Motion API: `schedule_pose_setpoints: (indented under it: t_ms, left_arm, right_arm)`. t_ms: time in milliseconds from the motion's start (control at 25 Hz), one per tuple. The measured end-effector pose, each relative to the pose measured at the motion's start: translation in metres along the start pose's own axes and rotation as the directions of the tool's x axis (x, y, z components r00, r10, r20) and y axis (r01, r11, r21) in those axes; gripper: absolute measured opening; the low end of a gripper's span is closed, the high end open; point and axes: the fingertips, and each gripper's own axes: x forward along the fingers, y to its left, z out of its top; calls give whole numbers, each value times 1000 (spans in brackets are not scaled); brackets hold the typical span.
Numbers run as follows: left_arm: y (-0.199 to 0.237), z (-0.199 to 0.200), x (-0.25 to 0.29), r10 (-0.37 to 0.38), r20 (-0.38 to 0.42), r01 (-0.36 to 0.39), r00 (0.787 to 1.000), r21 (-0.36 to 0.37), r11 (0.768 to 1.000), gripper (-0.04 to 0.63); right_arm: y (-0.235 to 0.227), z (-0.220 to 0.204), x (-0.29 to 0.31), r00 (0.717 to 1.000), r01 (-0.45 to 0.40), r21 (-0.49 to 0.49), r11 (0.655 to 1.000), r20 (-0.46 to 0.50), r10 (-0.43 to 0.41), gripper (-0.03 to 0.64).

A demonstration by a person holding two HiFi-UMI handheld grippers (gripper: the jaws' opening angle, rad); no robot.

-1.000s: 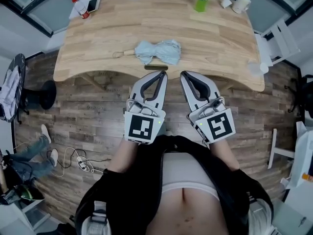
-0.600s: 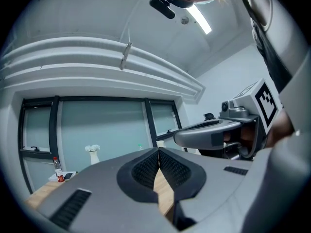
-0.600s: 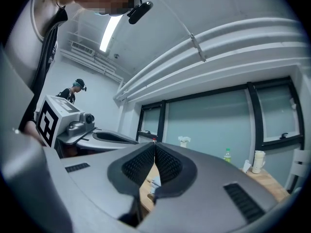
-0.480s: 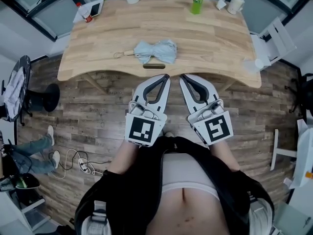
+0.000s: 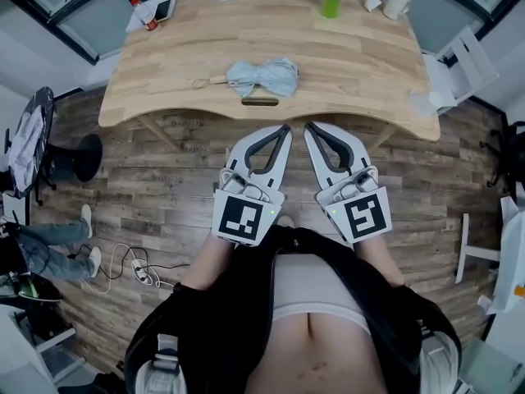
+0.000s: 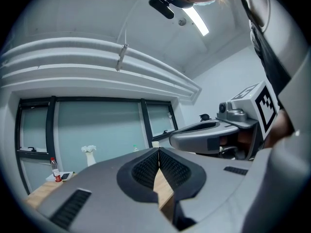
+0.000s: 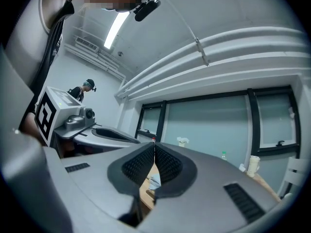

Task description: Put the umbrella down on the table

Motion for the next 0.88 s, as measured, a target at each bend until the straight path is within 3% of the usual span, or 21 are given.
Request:
schedule_pose_setpoints:
  t_ms: [320, 440, 760, 880]
  left_arm:
    - [-30, 12, -52, -17, 20, 16, 1000, 20, 1000, 7]
    - [-43, 13, -84, -15, 10, 15, 1000, 30, 999, 8]
    - [-75, 8, -181, 21, -11, -21, 1000, 1, 1000, 8]
    - [-86, 12, -209, 16, -9, -16, 1000, 8, 1000, 7]
  right_arm:
    - [39, 17, -48, 998, 62, -21, 998, 9, -61, 28]
    - [66, 20, -65, 998, 58, -46, 997, 17, -57, 28]
    - [159, 26, -115, 999, 42, 44, 998, -9, -42, 28]
    - [183, 33, -131, 999, 41, 20, 999, -2, -41, 28]
